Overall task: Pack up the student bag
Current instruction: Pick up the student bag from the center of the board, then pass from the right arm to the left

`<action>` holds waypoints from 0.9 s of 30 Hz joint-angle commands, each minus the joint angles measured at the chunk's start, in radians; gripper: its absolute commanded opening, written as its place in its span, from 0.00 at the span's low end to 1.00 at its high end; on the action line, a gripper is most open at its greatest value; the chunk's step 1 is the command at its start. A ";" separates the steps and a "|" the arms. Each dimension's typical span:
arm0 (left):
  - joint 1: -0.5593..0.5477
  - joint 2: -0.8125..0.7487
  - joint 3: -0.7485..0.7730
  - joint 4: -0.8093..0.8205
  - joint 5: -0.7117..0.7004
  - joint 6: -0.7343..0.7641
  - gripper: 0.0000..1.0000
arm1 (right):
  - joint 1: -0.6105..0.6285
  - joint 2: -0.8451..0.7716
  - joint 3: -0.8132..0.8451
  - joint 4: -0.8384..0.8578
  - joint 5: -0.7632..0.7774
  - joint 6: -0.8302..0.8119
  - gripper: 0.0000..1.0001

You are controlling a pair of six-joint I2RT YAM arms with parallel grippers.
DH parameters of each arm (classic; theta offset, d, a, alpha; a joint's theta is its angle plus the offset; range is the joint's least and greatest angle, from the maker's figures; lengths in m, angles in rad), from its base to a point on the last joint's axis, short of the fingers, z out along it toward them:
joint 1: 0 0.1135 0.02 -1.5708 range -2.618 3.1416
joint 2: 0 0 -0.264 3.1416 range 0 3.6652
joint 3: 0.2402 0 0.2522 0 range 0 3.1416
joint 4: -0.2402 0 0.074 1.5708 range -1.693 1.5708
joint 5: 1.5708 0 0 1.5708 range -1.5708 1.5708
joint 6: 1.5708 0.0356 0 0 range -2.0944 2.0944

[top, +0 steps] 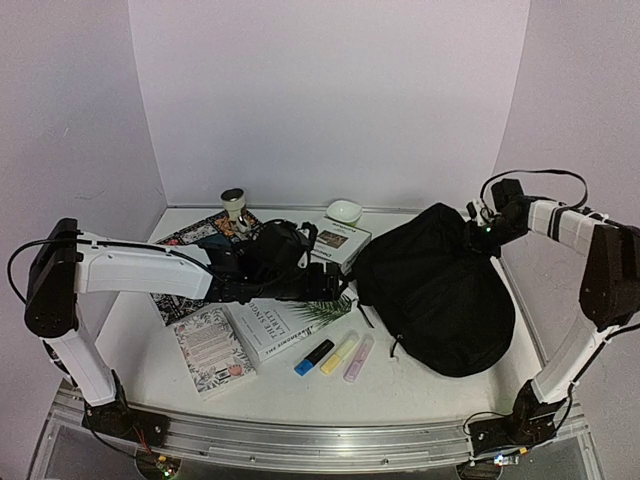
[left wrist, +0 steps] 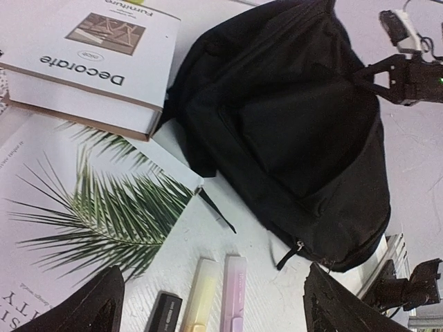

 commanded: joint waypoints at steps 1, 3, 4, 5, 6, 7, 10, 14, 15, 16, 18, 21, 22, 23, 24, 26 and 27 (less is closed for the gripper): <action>0.045 -0.094 0.036 -0.032 -0.027 0.051 0.92 | 0.022 -0.104 0.160 -0.058 -0.141 -0.112 0.00; 0.060 -0.115 0.039 -0.046 -0.026 0.064 0.93 | 0.042 -0.109 0.205 -0.075 -0.176 -0.136 0.00; 0.068 -0.126 0.041 -0.050 -0.026 0.070 0.93 | 0.055 -0.109 0.223 -0.080 -0.193 -0.144 0.00; 0.074 -0.135 0.042 -0.058 -0.024 0.077 0.93 | 0.068 -0.107 0.245 -0.088 -0.211 -0.155 0.00; 0.082 -0.144 0.043 -0.064 -0.024 0.085 0.93 | 0.086 -0.105 0.262 -0.092 -0.222 -0.160 0.00; 0.088 -0.152 0.045 -0.073 -0.024 0.091 0.94 | 0.097 -0.102 0.278 -0.094 -0.225 -0.161 0.00; 0.109 -0.179 0.050 -0.094 -0.019 0.106 0.95 | 0.141 -0.098 0.318 -0.095 -0.242 -0.194 0.00; 0.129 -0.215 0.058 -0.116 -0.016 0.127 0.96 | 0.158 -0.116 0.360 -0.090 -0.267 -0.189 0.00; 0.132 -0.223 0.062 -0.122 -0.018 0.131 0.97 | 0.161 -0.123 0.373 -0.085 -0.274 -0.188 0.00; 0.132 -0.230 0.063 -0.126 -0.018 0.137 0.97 | 0.164 -0.126 0.386 -0.084 -0.288 -0.191 0.00; 0.133 -0.241 0.066 -0.133 -0.018 0.150 0.98 | 0.172 -0.132 0.403 -0.079 -0.312 -0.202 0.00; 0.134 -0.253 0.069 -0.140 -0.014 0.163 0.99 | 0.196 -0.131 0.409 -0.068 -0.353 -0.238 0.00; 0.134 -0.256 0.072 -0.142 -0.011 0.168 1.00 | 0.210 -0.126 0.410 -0.066 -0.364 -0.254 0.00; 0.134 -0.257 0.076 -0.143 -0.006 0.175 1.00 | 0.226 -0.117 0.413 -0.067 -0.373 -0.268 0.00; 0.134 -0.257 0.080 -0.145 -0.002 0.183 0.99 | 0.242 -0.107 0.416 -0.069 -0.386 -0.280 0.00; 0.135 -0.256 0.092 -0.157 0.000 0.195 0.99 | 0.273 -0.088 0.417 -0.070 -0.401 -0.307 0.00; 0.136 -0.254 0.097 -0.163 0.001 0.200 0.99 | 0.290 -0.075 0.419 -0.071 -0.407 -0.320 0.00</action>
